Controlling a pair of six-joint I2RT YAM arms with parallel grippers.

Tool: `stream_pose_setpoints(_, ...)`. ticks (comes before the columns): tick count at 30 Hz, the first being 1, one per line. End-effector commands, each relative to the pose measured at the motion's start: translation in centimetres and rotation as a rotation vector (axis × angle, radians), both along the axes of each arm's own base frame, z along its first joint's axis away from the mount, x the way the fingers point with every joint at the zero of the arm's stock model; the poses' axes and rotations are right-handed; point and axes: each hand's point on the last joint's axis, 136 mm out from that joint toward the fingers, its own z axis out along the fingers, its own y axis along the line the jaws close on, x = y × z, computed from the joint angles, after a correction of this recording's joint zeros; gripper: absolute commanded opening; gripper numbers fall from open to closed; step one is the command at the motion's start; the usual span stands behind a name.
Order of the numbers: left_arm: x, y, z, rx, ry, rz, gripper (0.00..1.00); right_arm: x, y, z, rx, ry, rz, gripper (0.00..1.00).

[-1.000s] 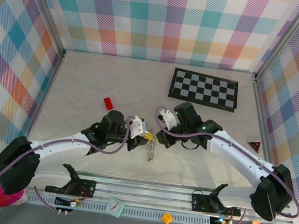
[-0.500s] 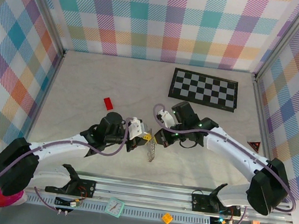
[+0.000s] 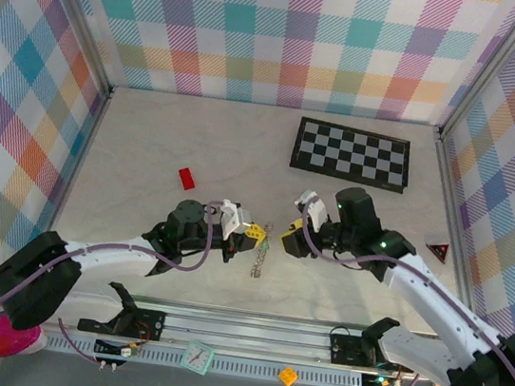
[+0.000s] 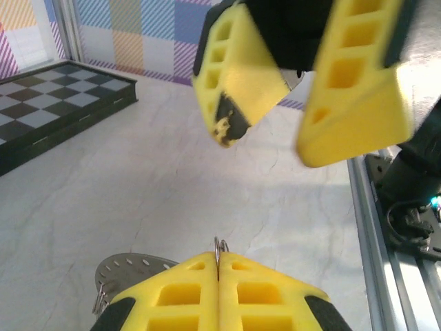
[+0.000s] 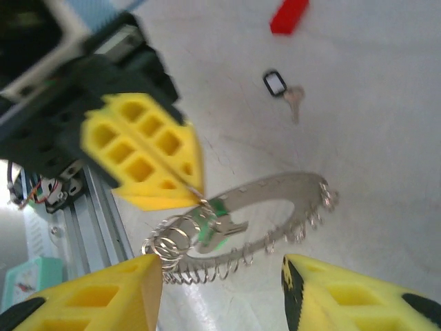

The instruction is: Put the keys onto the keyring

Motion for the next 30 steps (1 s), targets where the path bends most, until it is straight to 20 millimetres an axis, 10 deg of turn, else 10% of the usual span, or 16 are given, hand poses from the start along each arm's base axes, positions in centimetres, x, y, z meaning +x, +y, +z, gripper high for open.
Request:
stream_pose_setpoints(1,-1.0,-0.8,4.3,-0.205,-0.099,-0.067,0.0,-0.7,0.7,1.1,0.018,-0.223,0.171,0.48)
stream_pose_setpoints(14,-1.2,-3.1,3.6,-0.185,-0.129,-0.203,0.0,-0.8,-0.7,0.2,-0.069,-0.316,0.216,0.24)
stream_pose_setpoints(30,-2.7,-2.5,2.9,-0.129,-0.225,-0.259,0.0,-2.6,-0.1,-1.3,-0.012,-0.226,0.298,0.26)
